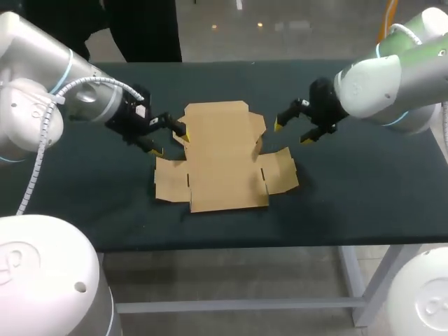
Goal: Assemble the packaging by folding the flat box into shape, placing the metal phone stand inside, and closing the box properly
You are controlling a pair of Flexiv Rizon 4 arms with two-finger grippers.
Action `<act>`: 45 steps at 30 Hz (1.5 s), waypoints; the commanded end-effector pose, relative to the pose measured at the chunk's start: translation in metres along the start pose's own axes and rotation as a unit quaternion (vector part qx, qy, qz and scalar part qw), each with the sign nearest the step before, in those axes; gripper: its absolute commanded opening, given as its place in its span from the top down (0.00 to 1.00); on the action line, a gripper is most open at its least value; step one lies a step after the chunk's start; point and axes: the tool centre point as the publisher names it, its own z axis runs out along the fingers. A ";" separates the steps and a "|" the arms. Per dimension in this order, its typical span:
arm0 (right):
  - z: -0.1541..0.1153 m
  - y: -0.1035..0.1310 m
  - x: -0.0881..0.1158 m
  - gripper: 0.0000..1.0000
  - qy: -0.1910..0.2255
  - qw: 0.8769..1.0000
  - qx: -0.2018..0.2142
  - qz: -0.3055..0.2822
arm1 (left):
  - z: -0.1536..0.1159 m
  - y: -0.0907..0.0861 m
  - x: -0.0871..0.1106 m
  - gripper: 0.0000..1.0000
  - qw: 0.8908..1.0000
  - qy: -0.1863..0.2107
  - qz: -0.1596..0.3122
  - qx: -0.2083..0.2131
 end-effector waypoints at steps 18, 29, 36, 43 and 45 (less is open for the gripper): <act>-0.016 0.020 -0.010 0.00 0.264 0.960 0.090 0.006 | -0.022 -0.027 -0.009 0.00 0.999 0.046 0.001 -0.019; 0.016 0.045 -0.007 0.00 0.295 0.952 0.083 -0.001 | -0.030 -0.049 -0.020 0.00 0.996 0.080 -0.001 -0.034; 0.036 0.056 -0.004 0.40 0.294 0.953 0.077 -0.021 | -0.032 -0.058 -0.024 0.00 0.996 0.086 -0.003 -0.039; 0.053 0.068 0.002 0.51 0.283 0.956 0.074 -0.025 | -0.035 -0.069 -0.028 0.00 0.994 0.096 -0.002 -0.045; 0.059 0.070 0.004 0.51 0.274 0.958 0.073 -0.027 | -0.035 -0.074 -0.030 0.00 0.994 0.098 -0.003 -0.046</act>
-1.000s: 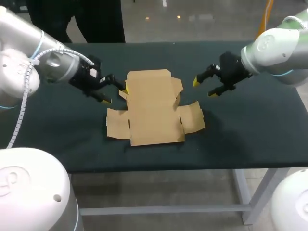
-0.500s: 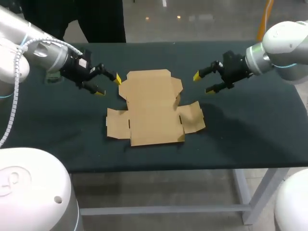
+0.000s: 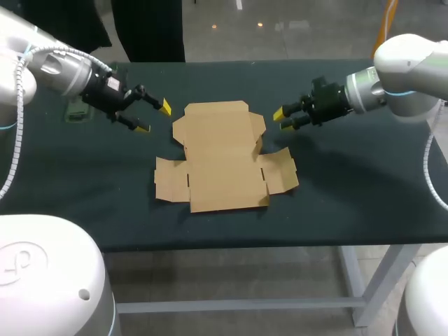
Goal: Assemble the packaging by folding the flat box into shape, placing the metal phone stand inside, and closing the box properly
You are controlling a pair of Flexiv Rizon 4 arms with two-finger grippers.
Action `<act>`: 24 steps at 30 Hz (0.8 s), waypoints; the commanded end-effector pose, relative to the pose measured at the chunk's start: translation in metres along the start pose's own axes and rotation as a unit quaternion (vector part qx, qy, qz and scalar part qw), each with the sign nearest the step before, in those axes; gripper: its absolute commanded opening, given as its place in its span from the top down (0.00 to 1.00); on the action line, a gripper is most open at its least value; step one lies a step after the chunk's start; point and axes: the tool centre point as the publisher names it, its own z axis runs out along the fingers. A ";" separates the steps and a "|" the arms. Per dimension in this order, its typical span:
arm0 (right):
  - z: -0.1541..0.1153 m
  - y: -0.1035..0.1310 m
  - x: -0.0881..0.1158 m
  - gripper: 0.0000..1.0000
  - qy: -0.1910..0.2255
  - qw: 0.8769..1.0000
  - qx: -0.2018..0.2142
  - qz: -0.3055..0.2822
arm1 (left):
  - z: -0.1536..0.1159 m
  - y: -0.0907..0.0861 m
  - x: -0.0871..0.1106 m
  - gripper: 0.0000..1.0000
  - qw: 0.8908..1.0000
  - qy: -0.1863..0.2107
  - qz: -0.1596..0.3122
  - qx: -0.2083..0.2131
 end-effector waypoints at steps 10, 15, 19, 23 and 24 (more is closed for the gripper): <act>0.027 0.022 -0.016 0.51 0.035 0.999 0.034 0.002 | -0.003 -0.021 -0.010 0.00 1.000 0.015 0.001 -0.022; 0.036 0.027 -0.017 0.51 0.021 0.999 0.026 0.008 | -0.002 -0.025 -0.012 0.00 1.000 0.018 0.003 -0.023; 0.044 0.031 -0.017 0.51 0.012 0.999 0.021 0.022 | -0.003 -0.026 -0.016 0.00 1.000 0.020 0.003 -0.023; 0.048 0.034 -0.016 0.51 0.006 0.999 0.015 0.029 | -0.006 -0.027 -0.019 0.00 1.000 0.022 0.002 -0.021; 0.049 0.035 -0.016 0.51 0.005 0.999 0.014 0.030 | -0.006 -0.027 -0.019 0.00 1.000 0.023 0.002 -0.020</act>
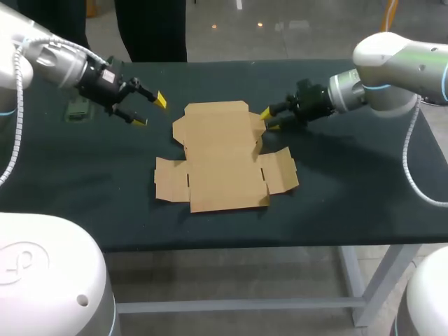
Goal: Assemble the packaging by folding the flat box into shape, placing the metal phone stand inside, and closing the box properly
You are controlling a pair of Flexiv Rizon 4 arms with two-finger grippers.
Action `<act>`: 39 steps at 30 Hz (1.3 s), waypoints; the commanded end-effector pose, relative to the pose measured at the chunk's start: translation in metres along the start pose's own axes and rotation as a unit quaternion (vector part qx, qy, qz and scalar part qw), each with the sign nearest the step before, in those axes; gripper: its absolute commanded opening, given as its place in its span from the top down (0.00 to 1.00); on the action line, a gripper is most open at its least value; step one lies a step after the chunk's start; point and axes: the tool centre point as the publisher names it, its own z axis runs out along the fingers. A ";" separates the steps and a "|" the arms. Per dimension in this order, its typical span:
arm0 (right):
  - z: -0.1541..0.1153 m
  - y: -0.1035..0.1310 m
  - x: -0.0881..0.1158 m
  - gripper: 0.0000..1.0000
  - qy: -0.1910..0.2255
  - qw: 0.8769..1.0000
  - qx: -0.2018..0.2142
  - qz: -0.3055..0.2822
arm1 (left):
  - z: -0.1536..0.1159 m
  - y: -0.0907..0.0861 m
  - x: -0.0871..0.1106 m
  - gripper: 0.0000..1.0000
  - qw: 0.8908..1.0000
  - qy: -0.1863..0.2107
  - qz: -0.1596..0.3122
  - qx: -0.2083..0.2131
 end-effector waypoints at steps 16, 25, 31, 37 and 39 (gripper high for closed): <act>0.029 0.008 -0.002 0.51 0.016 0.999 -0.024 0.020 | -0.007 0.000 -0.011 0.00 1.000 0.011 0.000 -0.002; 0.037 0.006 0.002 0.75 0.049 0.998 -0.037 0.002 | -0.006 0.000 -0.014 0.00 0.999 0.032 0.006 -0.014; 0.030 -0.003 0.010 1.00 0.069 0.995 -0.058 -0.030 | -0.005 -0.002 -0.020 0.00 0.997 0.068 0.024 -0.030; 0.015 -0.007 0.026 1.00 0.090 0.991 -0.076 -0.063 | -0.006 -0.002 -0.025 0.00 0.994 0.095 0.052 -0.030; 0.010 -0.008 0.033 1.00 0.103 0.989 -0.077 -0.074 | -0.006 -0.002 -0.026 0.00 0.993 0.099 0.062 -0.027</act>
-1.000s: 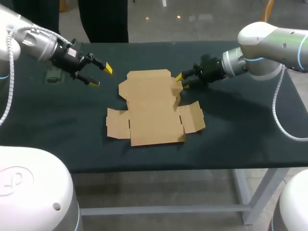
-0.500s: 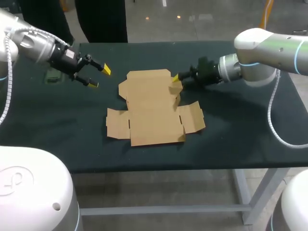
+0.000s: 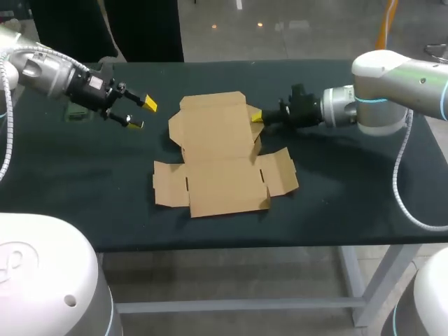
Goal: Assemble the packaging by folding the flat box into shape, placing the metal phone stand inside, and closing the box properly
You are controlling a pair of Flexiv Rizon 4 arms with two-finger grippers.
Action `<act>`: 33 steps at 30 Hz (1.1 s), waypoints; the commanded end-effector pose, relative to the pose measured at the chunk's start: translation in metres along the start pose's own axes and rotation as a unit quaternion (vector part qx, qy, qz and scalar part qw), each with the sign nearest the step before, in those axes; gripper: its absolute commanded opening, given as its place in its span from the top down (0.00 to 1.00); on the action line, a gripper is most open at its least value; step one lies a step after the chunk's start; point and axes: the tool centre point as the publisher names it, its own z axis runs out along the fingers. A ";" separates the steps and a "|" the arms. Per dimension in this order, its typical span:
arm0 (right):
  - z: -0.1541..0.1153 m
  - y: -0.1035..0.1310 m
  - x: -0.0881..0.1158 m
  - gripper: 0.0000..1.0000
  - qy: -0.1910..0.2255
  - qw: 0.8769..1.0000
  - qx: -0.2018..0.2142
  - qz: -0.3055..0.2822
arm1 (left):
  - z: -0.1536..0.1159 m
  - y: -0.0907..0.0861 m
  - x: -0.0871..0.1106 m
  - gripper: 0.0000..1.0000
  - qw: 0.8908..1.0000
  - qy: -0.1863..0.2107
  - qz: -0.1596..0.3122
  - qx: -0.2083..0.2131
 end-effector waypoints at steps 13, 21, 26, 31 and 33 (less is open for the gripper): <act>-0.023 -0.003 0.025 1.00 0.062 0.998 -0.008 -0.020 | 0.000 -0.005 -0.010 0.00 0.999 0.030 0.025 -0.004; -0.025 -0.001 0.032 1.00 0.073 0.996 -0.020 -0.039 | 0.001 -0.005 -0.009 0.00 0.998 0.031 0.050 0.012; -0.029 0.000 0.047 1.00 0.086 0.994 -0.026 -0.066 | -0.001 -0.016 -0.008 0.00 0.994 0.009 0.103 0.047; -0.032 -0.001 0.057 1.00 0.091 0.992 -0.028 -0.083 | -0.006 -0.031 -0.009 0.00 0.986 -0.015 0.142 0.081; -0.033 -0.001 0.061 1.00 0.095 0.991 -0.031 -0.091 | -0.005 -0.036 -0.009 0.00 0.983 -0.011 0.160 0.092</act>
